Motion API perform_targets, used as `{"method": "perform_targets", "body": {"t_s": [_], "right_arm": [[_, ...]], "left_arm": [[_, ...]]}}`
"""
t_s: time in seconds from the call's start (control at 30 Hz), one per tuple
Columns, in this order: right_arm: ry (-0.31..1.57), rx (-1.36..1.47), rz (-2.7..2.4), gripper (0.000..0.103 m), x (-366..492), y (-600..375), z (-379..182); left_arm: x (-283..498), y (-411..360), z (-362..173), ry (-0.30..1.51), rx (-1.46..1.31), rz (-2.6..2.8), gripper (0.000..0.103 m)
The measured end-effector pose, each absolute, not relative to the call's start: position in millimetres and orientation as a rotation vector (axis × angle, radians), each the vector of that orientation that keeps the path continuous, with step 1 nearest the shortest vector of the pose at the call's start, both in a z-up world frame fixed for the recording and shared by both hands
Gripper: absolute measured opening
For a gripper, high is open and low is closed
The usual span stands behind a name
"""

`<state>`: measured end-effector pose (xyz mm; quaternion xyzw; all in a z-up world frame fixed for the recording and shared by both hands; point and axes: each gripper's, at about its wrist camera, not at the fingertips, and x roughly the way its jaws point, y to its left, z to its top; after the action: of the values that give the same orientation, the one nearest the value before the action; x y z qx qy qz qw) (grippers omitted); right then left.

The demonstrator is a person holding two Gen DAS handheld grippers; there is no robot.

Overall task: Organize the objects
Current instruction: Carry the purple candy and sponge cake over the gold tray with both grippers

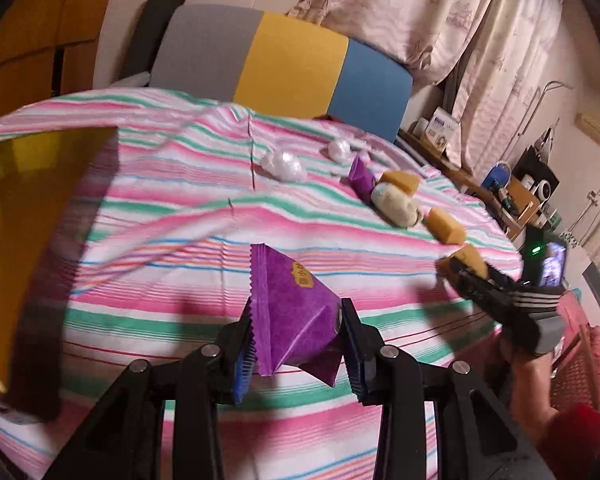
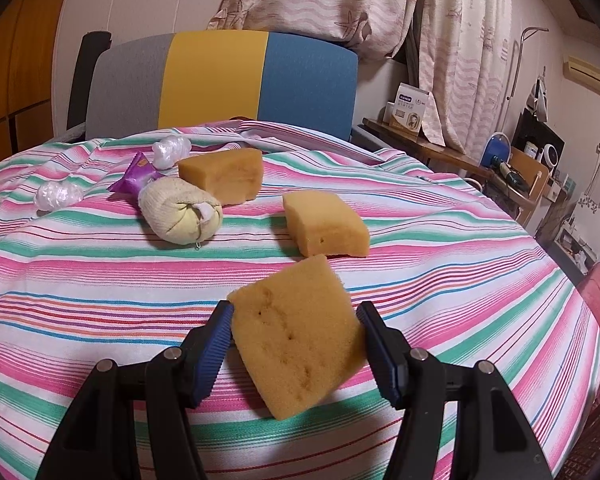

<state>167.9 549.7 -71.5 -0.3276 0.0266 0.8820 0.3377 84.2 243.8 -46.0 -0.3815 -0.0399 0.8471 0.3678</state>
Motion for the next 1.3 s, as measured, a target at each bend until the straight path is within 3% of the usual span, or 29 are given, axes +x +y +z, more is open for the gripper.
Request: {"method": "perform_targets", "body": {"t_s": [0.4,0.63,0.87,1.3], "right_arm": [[-0.043,-0.836,2.314,0.064,164,535,-68],[-0.083,-0.842,2.332,0.064,162,528,-67],[-0.264,-0.898,2.451,0.063,151,494,-63],[-0.047,-0.699,2.907,0.063,164,364,-5]], "left_arm": [[73,161,-6,-0.206,-0.884,2.313,0.038],[53,115,-7,-0.280,-0.915,2.403,0.039],[31,88,-16,-0.295,-0.983,2.451,0.039],[12,69,-40,-0.210,-1.092,2.447,0.037]]}}
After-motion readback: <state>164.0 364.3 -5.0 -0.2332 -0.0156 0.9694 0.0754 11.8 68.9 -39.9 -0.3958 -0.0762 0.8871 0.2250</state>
